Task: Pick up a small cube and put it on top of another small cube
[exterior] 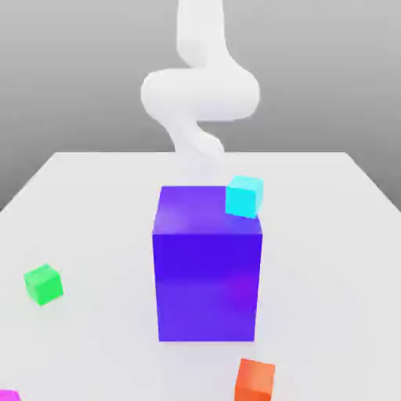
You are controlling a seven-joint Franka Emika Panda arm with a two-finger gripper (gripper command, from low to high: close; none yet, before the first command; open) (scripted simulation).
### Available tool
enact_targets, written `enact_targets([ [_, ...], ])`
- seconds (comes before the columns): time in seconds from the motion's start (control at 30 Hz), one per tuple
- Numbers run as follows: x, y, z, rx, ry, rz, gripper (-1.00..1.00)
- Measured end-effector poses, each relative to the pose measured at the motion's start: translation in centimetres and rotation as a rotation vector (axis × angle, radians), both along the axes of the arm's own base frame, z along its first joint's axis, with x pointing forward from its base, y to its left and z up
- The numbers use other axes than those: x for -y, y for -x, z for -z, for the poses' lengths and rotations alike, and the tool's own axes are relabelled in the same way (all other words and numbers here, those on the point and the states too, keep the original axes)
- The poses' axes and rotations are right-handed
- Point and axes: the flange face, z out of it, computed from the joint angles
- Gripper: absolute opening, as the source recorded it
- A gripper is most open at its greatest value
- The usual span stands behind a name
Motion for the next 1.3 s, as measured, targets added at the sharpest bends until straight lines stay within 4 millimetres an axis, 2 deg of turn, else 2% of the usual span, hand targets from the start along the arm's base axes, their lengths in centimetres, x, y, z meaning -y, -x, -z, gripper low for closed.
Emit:
enact_targets([
  [0.27, 4.9, -9.2, 9.0, -0.164, -0.082, 0.343, 0.00],
  [0.4, 8.2, -12.6, 14.3, -0.234, -0.133, 0.507, 0.00],
  [0.53, 11.8, -15.1, 20.1, -0.297, -0.193, 0.670, 0.00],
  [0.67, 16.3, -16.5, 26.2, -0.355, -0.264, 0.844, 0.00],
  [0.8, 19.4, -17.3, 32.5, -0.410, -0.340, 0.994, 0.00],
  [1.0, 23.9, -16.9, 42.0, -0.484, -0.476, 1.230, 0.00],
  [1.13, 26.4, -15.8, 48.1, -0.529, -0.581, 1.392, 0.00],
  [1.27, 27.0, -15.5, 54.7, -0.539, -0.608, 1.433, 0.00],
  [1.3, 27.0, -15.4, 55.7, -0.540, -0.608, 1.434, -1.00],
])
